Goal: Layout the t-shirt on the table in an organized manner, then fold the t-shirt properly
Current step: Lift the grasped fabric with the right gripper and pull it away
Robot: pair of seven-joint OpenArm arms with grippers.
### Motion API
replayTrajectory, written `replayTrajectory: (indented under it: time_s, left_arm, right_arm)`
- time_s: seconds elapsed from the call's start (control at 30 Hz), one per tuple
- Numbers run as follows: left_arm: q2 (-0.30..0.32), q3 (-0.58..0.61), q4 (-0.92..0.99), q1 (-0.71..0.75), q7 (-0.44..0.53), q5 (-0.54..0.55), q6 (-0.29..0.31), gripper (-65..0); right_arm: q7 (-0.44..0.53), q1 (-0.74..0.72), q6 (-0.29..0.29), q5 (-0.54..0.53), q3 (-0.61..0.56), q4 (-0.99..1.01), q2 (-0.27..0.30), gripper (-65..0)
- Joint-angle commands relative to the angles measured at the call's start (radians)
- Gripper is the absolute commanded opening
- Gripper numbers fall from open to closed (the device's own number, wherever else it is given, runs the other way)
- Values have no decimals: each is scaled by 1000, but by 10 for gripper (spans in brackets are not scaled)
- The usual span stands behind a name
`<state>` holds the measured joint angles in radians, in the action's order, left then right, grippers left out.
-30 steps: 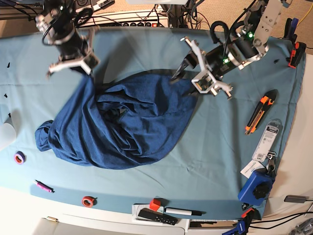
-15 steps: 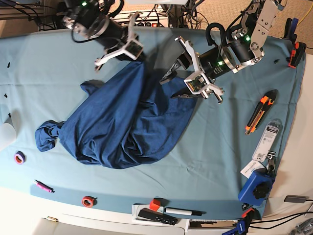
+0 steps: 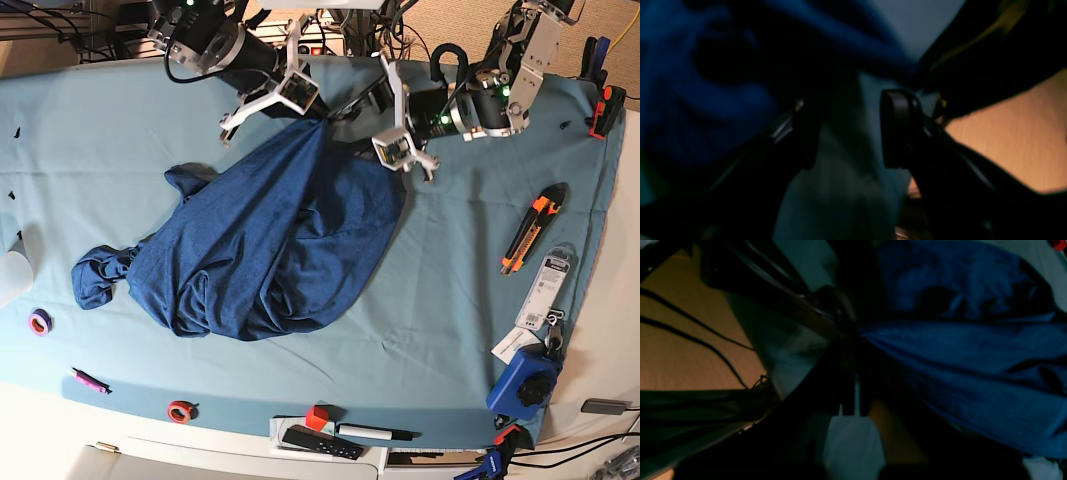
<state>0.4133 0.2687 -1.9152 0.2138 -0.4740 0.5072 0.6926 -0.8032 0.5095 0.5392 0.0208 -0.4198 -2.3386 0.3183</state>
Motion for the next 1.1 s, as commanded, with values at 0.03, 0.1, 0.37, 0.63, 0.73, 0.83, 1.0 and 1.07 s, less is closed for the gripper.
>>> replayTrajectory:
  time_s: [0.03,0.1,0.37,0.63,0.73,0.83,1.0,1.07]
  left_arm:
    - [-15,-3,-18,-27,35,35,6,-356]
    - [-24,-3,-18,-34,32,65,6,-356]
    - [-67,-1,-18,-33,10,144,6,-356]
    - [-67,74,-18,-35,-19,90,6,-356]
    - [-67,79,-18,-42,-12,92,6,-388]
    - [-67,79,-18,-45,-13,92,6,-580]
    - [-67,79,-18,-46,-13,85,6,-650]
    - [-67,79,-18,-48,-12,56,6,-650]
  right_arm:
    - [29,3,-5,-13,0,-18,3,-650]
    - [26,3,-6,-13,0,-18,3,-650]
    - [26,3,-42,-13,0,-18,-43,-650]
    - [33,-14,-43,-13,0,-18,-72,-650]
    - [44,-14,-42,-13,0,-18,-78,-650]
    - [45,-14,-43,-13,0,-18,-77,-650]
    - [44,-13,-43,-13,0,-18,-77,-650]
    - [44,-13,-43,-14,0,-18,-77,-650]
